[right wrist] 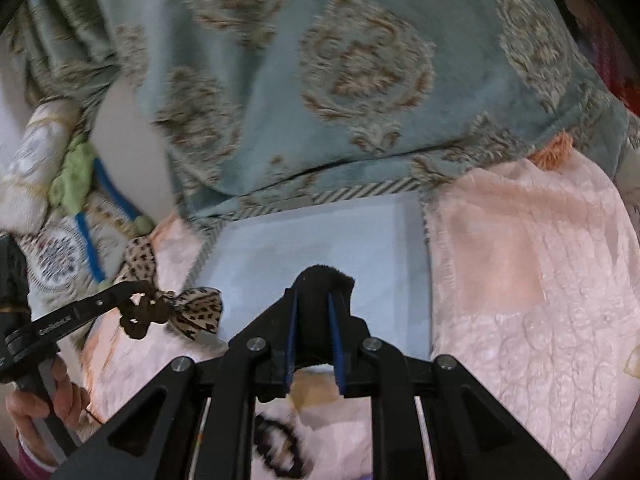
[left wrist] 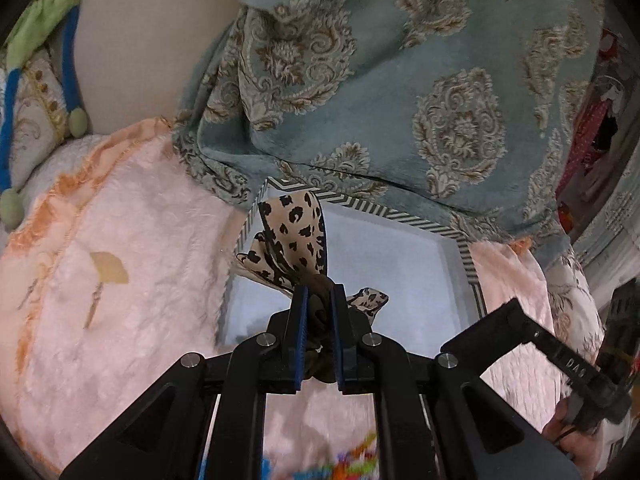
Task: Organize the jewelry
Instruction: 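Carry both items into the tray and open both grippers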
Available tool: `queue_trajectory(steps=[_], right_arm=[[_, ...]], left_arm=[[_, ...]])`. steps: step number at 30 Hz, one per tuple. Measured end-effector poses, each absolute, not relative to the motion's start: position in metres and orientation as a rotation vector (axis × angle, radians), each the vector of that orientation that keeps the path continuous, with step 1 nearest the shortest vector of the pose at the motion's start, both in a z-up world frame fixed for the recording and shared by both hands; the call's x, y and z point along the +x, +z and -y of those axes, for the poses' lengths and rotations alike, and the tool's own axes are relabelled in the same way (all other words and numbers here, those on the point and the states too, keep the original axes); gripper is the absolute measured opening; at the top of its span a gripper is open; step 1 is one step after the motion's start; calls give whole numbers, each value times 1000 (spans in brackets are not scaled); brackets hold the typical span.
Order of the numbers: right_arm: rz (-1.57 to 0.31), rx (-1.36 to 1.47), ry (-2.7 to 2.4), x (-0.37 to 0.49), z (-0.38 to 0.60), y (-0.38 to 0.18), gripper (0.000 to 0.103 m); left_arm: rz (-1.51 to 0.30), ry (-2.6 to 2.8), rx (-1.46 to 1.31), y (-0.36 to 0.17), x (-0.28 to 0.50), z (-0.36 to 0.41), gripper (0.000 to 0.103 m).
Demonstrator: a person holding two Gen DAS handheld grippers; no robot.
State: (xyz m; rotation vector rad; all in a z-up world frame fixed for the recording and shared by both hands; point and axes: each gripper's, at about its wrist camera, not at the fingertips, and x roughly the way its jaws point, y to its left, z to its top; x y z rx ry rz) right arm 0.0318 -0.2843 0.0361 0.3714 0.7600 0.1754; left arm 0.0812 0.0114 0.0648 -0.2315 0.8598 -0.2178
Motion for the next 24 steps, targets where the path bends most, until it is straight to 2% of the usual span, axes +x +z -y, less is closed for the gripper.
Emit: queue_trajectory(steps=[6, 11, 16, 19, 20, 24], right_arm=[[-862, 380, 101, 61, 292, -3, 15], [-907, 311, 66, 59, 290, -15, 15], [-934, 244, -9, 61, 289, -23, 19], [-943, 216, -23, 62, 287, -21, 28], [-943, 213, -21, 59, 287, -19, 34], [-916, 226, 1, 45, 284, -6, 42]], left_arm=[[-938, -188, -213, 28, 115, -3, 0], [-989, -165, -195, 3, 114, -7, 0], [-1020, -141, -196, -7, 113, -8, 0], [-1014, -130, -191, -6, 108, -7, 9], [-1010, -130, -193, -5, 106, -7, 13], [-997, -121, -180, 2, 95, -5, 16]])
